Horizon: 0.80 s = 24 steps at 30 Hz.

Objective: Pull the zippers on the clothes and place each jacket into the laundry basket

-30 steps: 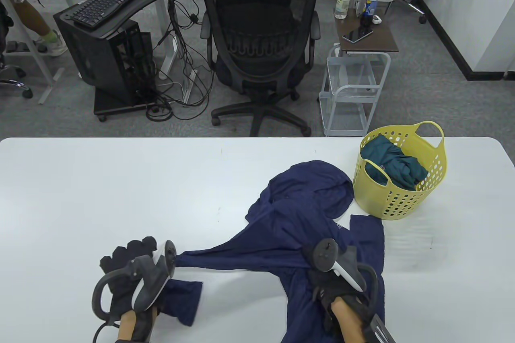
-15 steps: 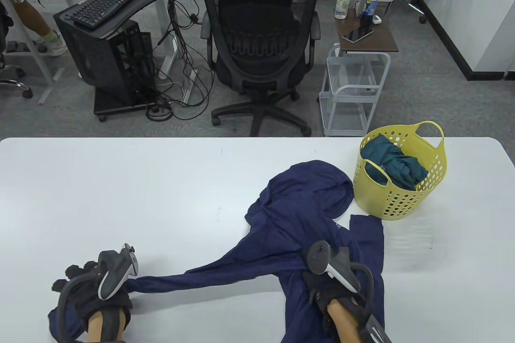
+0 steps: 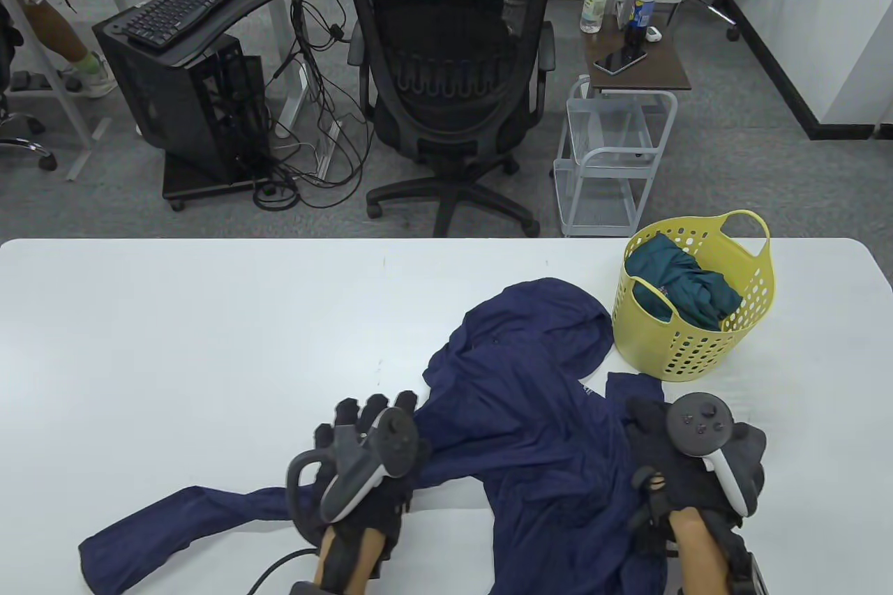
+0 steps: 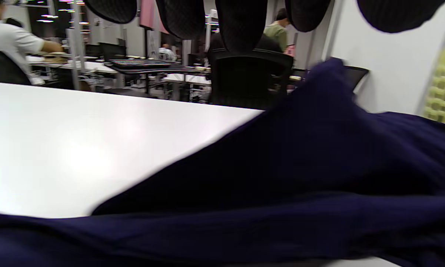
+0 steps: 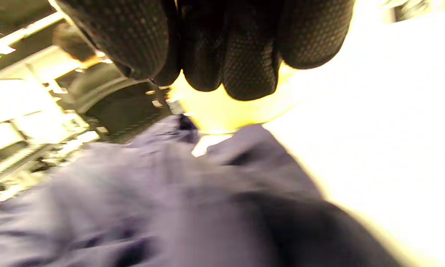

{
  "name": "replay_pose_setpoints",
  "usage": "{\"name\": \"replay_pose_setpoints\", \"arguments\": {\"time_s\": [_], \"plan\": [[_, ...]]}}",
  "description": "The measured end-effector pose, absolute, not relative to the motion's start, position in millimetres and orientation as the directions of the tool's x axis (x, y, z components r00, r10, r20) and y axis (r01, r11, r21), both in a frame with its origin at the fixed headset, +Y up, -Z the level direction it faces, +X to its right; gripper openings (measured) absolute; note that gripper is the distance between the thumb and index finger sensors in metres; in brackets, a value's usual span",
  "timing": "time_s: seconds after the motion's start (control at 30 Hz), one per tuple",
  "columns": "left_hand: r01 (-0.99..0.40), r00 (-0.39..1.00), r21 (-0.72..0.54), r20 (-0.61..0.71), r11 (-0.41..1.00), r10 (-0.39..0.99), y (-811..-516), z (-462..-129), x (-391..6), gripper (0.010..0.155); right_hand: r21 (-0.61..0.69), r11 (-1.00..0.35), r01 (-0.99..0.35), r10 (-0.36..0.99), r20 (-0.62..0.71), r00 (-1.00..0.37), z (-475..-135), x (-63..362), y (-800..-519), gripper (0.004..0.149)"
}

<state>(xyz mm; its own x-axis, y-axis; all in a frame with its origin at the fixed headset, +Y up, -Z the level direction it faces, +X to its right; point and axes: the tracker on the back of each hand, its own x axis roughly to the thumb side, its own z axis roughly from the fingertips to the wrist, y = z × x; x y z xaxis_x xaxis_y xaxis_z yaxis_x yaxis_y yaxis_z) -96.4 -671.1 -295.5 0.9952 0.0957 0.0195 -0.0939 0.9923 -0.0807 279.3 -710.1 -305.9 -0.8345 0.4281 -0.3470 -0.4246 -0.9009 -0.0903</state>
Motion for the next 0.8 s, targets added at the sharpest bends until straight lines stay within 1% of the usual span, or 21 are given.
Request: {"name": "replay_pose_setpoints", "arguments": {"time_s": [0.03, 0.07, 0.1, 0.13, 0.2, 0.23, 0.3, 0.33, 0.4, 0.43, 0.47, 0.5, 0.53, 0.57, 0.6, 0.67, 0.7, 0.73, 0.77, 0.8], "plan": [[-0.084, 0.995, -0.079, 0.052, 0.993, 0.088, -676, -298, -78, 0.067, -0.092, -0.907, -0.41, 0.413, -0.375, -0.83, -306, 290, -723, 0.048], [-0.075, 0.993, -0.087, 0.083, 0.993, 0.082, -681, -300, -60, 0.066, -0.084, -0.897, -0.434, 0.432, -0.377, -0.819, -308, 296, -735, 0.048], [-0.072, 0.992, -0.089, 0.1, 0.993, 0.081, -685, -301, -51, 0.065, -0.068, -0.883, -0.465, 0.455, -0.369, -0.81, -309, 299, -742, 0.049], [-0.069, 0.99, -0.098, 0.118, 0.993, 0.08, -691, -303, -35, 0.063, -0.059, -0.852, -0.519, 0.506, -0.343, -0.791, -309, 300, -749, 0.049], [-0.04, 0.988, -0.138, 0.141, 0.99, 0.059, -700, -302, -16, 0.062, -0.043, -0.804, -0.593, 0.579, -0.288, -0.763, -311, 295, -756, 0.054], [-0.024, 0.986, -0.133, 0.161, 0.991, 0.045, -704, -301, -7, 0.062, -0.023, -0.792, -0.609, 0.589, -0.288, -0.755, -312, 291, -759, 0.058], [0.018, 0.984, -0.133, 0.177, 0.991, 0.006, -708, -298, 0, 0.062, 0.05, -0.804, -0.593, 0.557, -0.287, -0.779, -314, 281, -763, 0.066], [0.036, 0.983, -0.125, 0.184, 0.991, -0.013, -709, -296, 1, 0.062, 0.068, -0.825, -0.561, 0.524, -0.278, -0.805, -315, 274, -764, 0.065], [0.022, 0.982, -0.103, 0.186, 0.994, -0.002, -711, -293, -1, 0.063, 0.083, -0.853, -0.516, 0.48, -0.262, -0.837, -315, 264, -761, 0.052], [0.011, 0.982, -0.103, 0.189, 0.995, 0.009, -711, -292, -3, 0.066, 0.07, -0.852, -0.519, 0.491, -0.239, -0.838, -313, 259, -759, 0.046], [0.007, 0.978, -0.106, 0.206, 0.994, 0.015, -713, -291, -6, 0.074, 0.039, -0.846, -0.532, 0.515, -0.197, -0.834, -309, 250, -754, 0.045], [0.005, 0.976, -0.104, 0.216, 0.995, 0.018, -713, -291, -7, 0.078, 0.02, -0.846, -0.532, 0.521, -0.18, -0.834, -307, 246, -751, 0.044], [-0.005, 0.97, -0.091, 0.24, 0.996, 0.027, -714, -290, -10, 0.081, -0.036, -0.852, -0.522, 0.522, -0.12, -0.844, -299, 235, -741, 0.042], [-0.018, 0.967, -0.076, 0.253, 0.997, 0.037, -714, -289, -13, 0.081, -0.091, -0.855, -0.511, 0.517, -0.06, -0.854, -292, 224, -732, 0.042], [-0.033, 0.964, -0.069, 0.259, 0.997, 0.05, -713, -289, -15, 0.076, -0.114, -0.853, -0.509, 0.515, -0.024, -0.857, -287, 217, -727, 0.042], [-0.114, 0.952, -0.057, 0.28, 0.992, 0.125, -713, -288, -22, 0.068, -0.141, -0.839, -0.525, 0.514, 0.109, -0.851, -274, 192, -718, 0.041], [-0.147, 0.948, -0.055, 0.278, 0.988, 0.156, -714, -288, -24, 0.069, -0.135, -0.84, -0.526, 0.508, 0.148, -0.849, -270, 184, -716, 0.041], [-0.198, 0.938, -0.057, 0.28, 0.979, 0.206, -716, -289, -29, 0.069, -0.097, -0.852, -0.515, 0.49, 0.198, -0.849, -265, 171, -716, 0.041], [-0.212, 0.933, -0.066, 0.283, 0.975, 0.222, -718, -291, -32, 0.07, -0.064, -0.866, -0.496, 0.471, 0.229, -0.852, -261, 163, -717, 0.042], [-0.208, 0.933, -0.103, 0.278, 0.973, 0.229, -723, -294, -36, 0.069, -0.02, -0.886, -0.464, 0.441, 0.281, -0.853, -258, 151, -720, 0.043]]}}
